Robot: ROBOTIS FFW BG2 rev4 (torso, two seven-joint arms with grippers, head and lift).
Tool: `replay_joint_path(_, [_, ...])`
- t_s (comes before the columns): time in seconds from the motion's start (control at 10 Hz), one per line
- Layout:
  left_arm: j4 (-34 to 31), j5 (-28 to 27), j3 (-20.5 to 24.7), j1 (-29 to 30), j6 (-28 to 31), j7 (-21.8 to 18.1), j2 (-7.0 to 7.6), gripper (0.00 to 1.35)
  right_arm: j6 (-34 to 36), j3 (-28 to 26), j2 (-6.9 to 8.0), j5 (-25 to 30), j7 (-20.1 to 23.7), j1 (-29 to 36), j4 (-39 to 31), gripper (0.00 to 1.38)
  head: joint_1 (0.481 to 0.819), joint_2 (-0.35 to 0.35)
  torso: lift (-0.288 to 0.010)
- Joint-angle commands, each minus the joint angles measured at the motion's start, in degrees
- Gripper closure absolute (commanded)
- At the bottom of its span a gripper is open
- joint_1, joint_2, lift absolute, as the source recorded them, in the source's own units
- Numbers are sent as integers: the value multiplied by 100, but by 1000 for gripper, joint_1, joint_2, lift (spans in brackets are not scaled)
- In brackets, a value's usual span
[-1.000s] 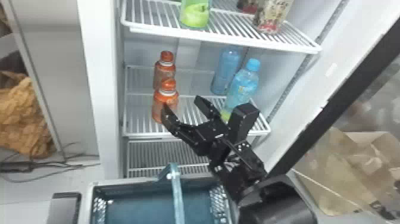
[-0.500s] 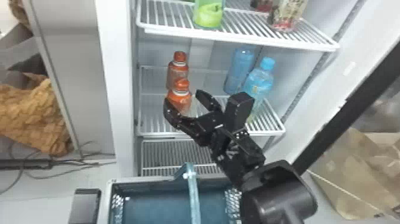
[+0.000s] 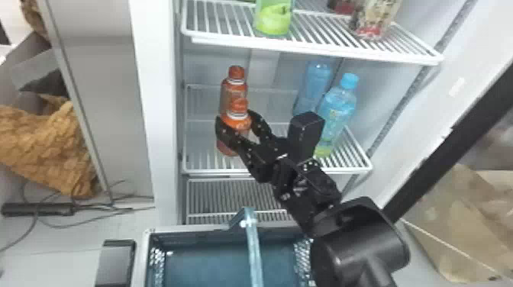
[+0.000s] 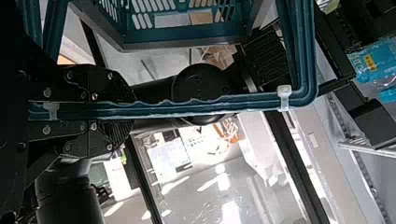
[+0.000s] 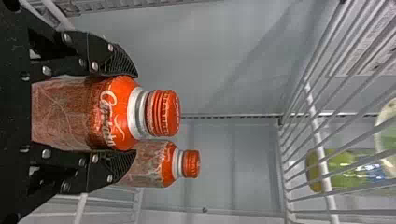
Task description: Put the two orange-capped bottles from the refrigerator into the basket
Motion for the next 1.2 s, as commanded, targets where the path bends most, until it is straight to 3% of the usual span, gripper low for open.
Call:
replay_joint_path(0.0, [0, 0, -23, -14, -1, 0, 19, 1194, -68, -31, -28, -14, 0, 124, -246, 894, 695, -247, -288])
replay_joint_path(0.4, [0, -11, 0, -14, -1, 0, 19, 1194, 439, -499, -90, -94, 70, 968, -1751, 894, 695, -272, -288])
replay_joint_path(0.8, [0, -11, 0, -14, -1, 9, 11, 1194, 2365, -1116, -54, -105, 457, 1854, -3607, 894, 695, -340, -288])
replay_joint_path(1.1, [0, -34, 12, 0, 27, 9, 11, 1194, 3701, -1310, -54, -231, 597, 2754, -5168, 894, 695, -350, -288])
